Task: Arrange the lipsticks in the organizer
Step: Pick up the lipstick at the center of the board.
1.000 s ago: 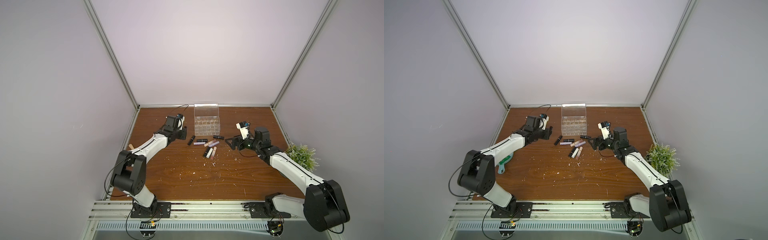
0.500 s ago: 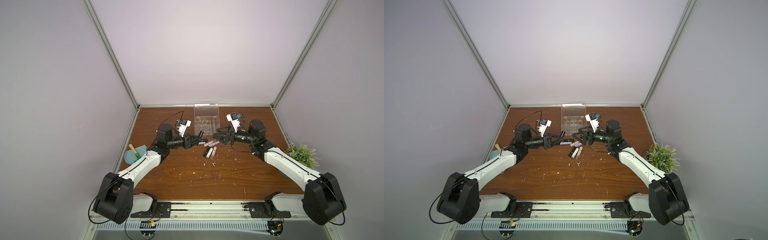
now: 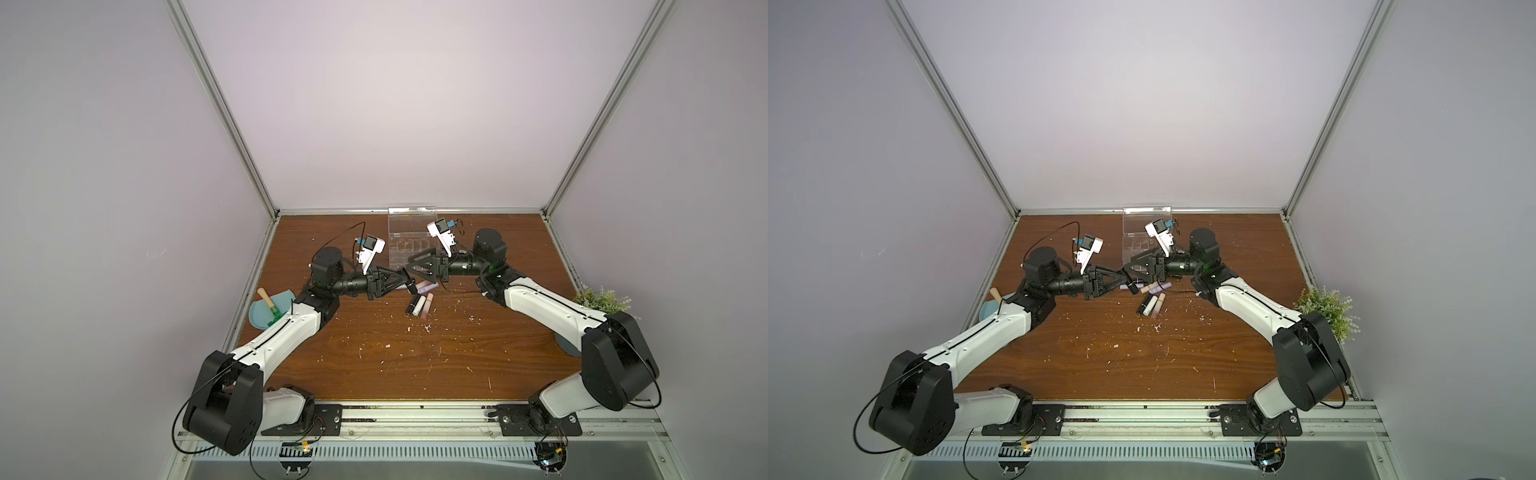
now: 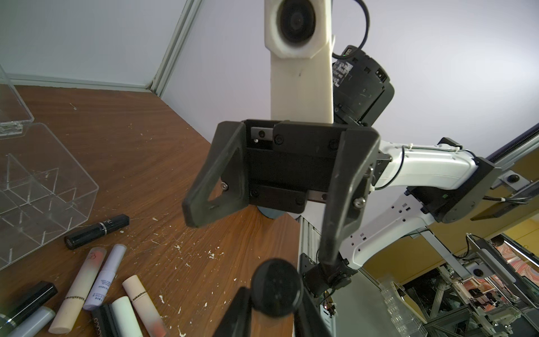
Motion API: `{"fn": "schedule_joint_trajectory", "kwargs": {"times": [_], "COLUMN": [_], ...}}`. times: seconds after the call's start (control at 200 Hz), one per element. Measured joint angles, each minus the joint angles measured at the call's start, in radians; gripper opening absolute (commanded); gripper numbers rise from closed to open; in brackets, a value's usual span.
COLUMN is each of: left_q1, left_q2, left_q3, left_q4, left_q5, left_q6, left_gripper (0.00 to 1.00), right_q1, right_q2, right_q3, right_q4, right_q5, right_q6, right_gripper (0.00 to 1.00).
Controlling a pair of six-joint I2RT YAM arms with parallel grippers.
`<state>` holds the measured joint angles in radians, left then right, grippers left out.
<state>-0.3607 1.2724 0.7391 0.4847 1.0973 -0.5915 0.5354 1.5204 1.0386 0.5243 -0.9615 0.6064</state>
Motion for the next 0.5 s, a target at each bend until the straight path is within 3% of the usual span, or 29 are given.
{"fn": "schedule_joint_trajectory", "kwargs": {"times": [0.5], "left_q1": [-0.001], "left_q2": [0.04], "left_q3": [0.055], "left_q4": [-0.054], "left_q5": [-0.016], "left_q6": [0.037], "left_gripper": [0.21], "right_q1": [0.002], "right_q2": [-0.084], "right_q3": [-0.019], "right_q4": [-0.188], "right_q5": [-0.015], "right_q6": [-0.154], "right_gripper": [0.64]}}
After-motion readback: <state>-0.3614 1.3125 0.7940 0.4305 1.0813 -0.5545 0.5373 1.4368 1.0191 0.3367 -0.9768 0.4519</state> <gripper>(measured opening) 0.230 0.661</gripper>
